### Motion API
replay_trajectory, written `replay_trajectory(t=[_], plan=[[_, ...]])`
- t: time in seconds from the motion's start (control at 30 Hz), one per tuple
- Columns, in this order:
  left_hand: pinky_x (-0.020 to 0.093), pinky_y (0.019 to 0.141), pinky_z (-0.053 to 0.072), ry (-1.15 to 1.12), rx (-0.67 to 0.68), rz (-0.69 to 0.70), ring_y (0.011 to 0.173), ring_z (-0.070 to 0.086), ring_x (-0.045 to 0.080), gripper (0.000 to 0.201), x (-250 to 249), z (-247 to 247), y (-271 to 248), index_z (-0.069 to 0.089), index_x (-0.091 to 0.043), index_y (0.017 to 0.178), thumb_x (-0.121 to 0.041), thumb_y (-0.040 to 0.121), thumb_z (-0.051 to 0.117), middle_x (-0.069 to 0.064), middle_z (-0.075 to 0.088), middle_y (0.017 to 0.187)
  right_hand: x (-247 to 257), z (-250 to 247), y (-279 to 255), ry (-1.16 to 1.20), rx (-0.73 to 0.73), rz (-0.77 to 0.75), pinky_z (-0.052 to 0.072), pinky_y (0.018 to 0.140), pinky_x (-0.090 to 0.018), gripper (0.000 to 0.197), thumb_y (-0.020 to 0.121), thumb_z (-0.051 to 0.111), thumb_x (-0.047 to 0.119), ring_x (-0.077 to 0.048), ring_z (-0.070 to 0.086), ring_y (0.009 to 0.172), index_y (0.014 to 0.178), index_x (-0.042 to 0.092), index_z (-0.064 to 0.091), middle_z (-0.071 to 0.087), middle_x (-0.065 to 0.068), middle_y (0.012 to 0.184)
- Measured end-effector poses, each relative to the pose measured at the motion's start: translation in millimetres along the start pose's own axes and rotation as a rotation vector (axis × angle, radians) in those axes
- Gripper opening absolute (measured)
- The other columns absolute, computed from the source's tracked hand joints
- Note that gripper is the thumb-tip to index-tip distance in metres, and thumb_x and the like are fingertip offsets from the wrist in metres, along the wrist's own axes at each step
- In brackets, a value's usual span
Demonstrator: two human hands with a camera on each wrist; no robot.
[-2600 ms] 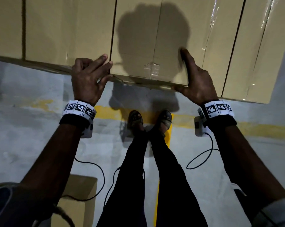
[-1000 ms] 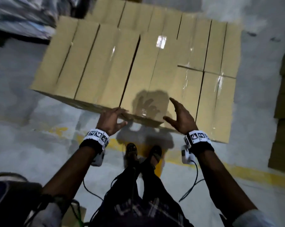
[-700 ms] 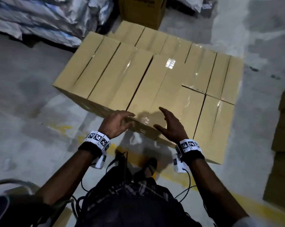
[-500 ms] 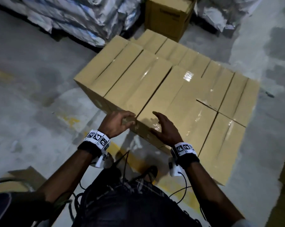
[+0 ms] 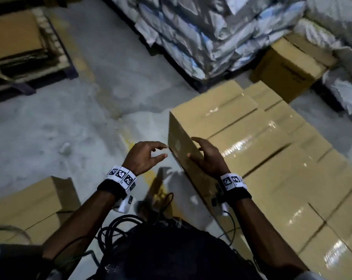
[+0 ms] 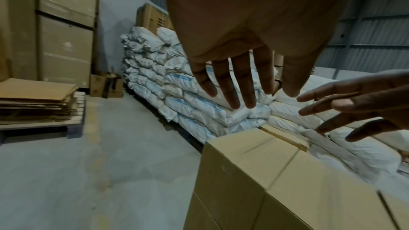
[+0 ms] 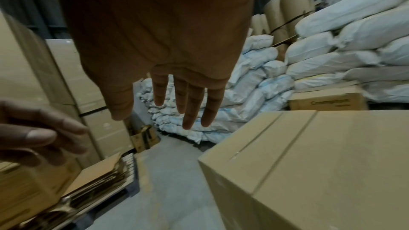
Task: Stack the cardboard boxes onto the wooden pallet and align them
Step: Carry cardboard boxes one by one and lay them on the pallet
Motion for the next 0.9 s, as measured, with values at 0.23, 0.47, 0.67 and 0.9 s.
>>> replay_trajectory(t=[0.23,0.47,0.67,0.9], plan=[[0.036,0.087,0.056,-0.046,-0.204,-0.194,0.092,0.069,0.009,0.038,103,-94,4,0.074,-0.037,0.117,-0.057,0.087,0.067,-0.014,0.076,0.111,119,79,116,-0.005,0.155,-0.247,0.042,0.096,-0.020,0.060,0.095,0.074,0.032,-0.032,0.064,0.118,0.145,0.005,0.055,0.060,-0.013,0.143],[0.036,0.089,0.055,-0.120,-0.376,-0.448,0.095,0.070,0.013,0.034,186,-146,-23,0.071,-0.037,0.123,-0.046,0.090,0.076,-0.012,0.076,0.109,201,154,210,0.004,0.337,-0.383,0.054,0.097,-0.037,0.060,0.096,0.071,0.042,-0.019,0.065,0.110,0.148,0.022,0.052,0.055,0.002,0.148],[0.034,0.091,0.054,-0.214,-0.518,-0.720,0.100,0.069,0.014,0.040,268,-188,-56,0.067,-0.036,0.128,-0.045,0.090,0.076,-0.010,0.075,0.113,280,238,300,-0.002,0.571,-0.503,0.053,0.097,-0.036,0.060,0.095,0.071,0.042,-0.018,0.064,0.111,0.149,0.025,0.051,0.052,0.005,0.150],[0.035,0.096,0.053,-0.286,-0.640,-1.038,0.112,0.067,0.017,0.061,359,-246,-78,0.057,-0.037,0.140,-0.061,0.086,0.074,-0.006,0.070,0.127,386,342,392,-0.078,0.867,-0.762,0.049,0.102,-0.033,0.061,0.096,0.069,0.046,-0.015,0.060,0.117,0.151,0.029,0.048,0.050,0.008,0.151]])
Point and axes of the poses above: each hand's wrist, its own y-axis towards the middle knuckle, its own z-axis out of the palm, x = y × z, the point moved 4 cm from there along y, towards the middle knuckle
